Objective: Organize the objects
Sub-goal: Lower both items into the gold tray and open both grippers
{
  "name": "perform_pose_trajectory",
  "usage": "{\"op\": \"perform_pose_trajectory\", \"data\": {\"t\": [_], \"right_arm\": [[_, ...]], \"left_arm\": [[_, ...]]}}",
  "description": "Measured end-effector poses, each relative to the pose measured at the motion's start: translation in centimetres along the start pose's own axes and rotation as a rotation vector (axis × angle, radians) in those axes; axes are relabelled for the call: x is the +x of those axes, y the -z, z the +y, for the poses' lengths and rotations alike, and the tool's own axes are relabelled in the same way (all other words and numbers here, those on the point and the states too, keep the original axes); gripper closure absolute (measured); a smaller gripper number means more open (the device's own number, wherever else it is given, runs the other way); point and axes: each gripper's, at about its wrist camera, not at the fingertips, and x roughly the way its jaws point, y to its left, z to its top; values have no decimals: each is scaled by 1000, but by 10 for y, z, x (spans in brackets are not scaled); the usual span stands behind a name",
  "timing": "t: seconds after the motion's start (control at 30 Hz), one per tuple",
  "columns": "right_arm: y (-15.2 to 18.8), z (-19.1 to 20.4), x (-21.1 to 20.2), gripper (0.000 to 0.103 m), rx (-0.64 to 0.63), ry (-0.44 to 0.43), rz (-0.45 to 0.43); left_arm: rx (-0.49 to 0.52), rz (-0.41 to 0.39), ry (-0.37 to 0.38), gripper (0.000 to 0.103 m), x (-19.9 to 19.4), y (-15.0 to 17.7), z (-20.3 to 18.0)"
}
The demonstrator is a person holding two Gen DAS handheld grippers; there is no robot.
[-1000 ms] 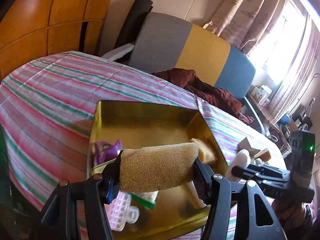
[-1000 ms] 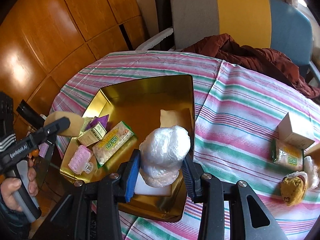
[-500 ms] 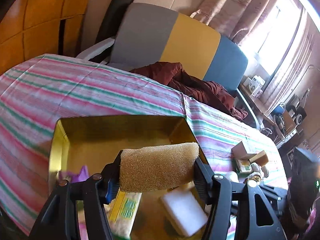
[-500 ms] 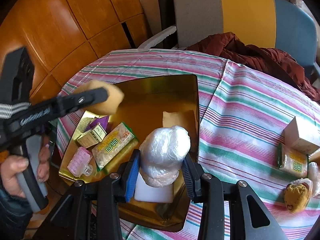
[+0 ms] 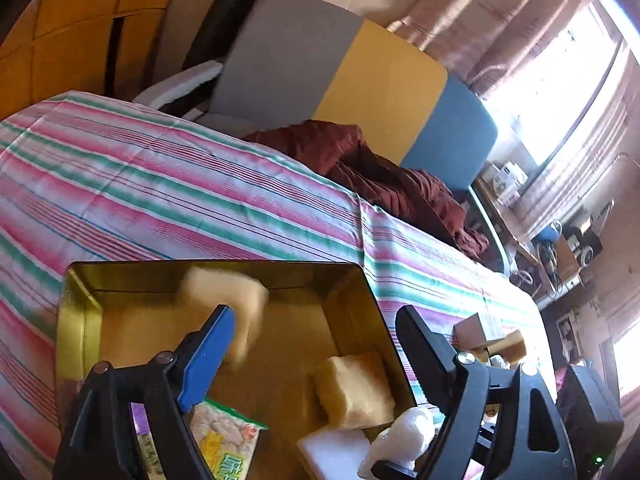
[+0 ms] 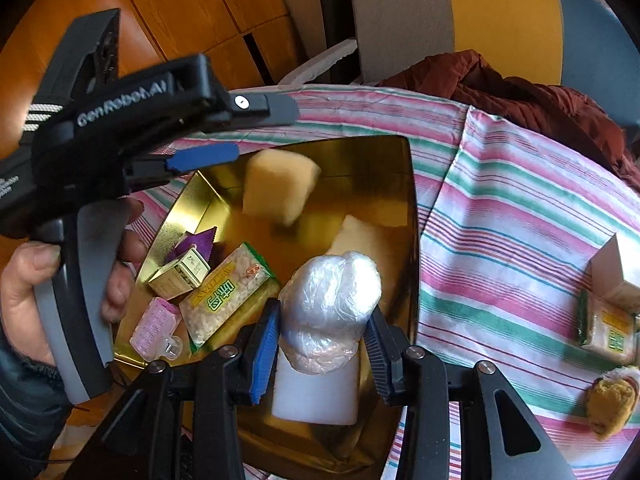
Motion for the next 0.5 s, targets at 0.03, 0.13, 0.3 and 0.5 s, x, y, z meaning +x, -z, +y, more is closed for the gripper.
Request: {"op": "perform_pose_trajectory", "data": {"t": [0.03, 0.13, 0.3, 0.5], "right_arm": [[-1, 1, 2, 60, 1, -4, 2], [-7, 5, 6, 60, -2, -2, -2], [-30, 6, 6, 55, 27, -36, -51], [-39, 5, 2, 10, 80, -42, -98]], "left_arm": [[-5, -6, -4, 19, -3, 1, 2], [-34, -27, -30, 19, -21, 12, 15], [-75, -38, -87, 19, -45, 37, 40], [-32, -43, -171, 19, -66, 71, 50]]}}
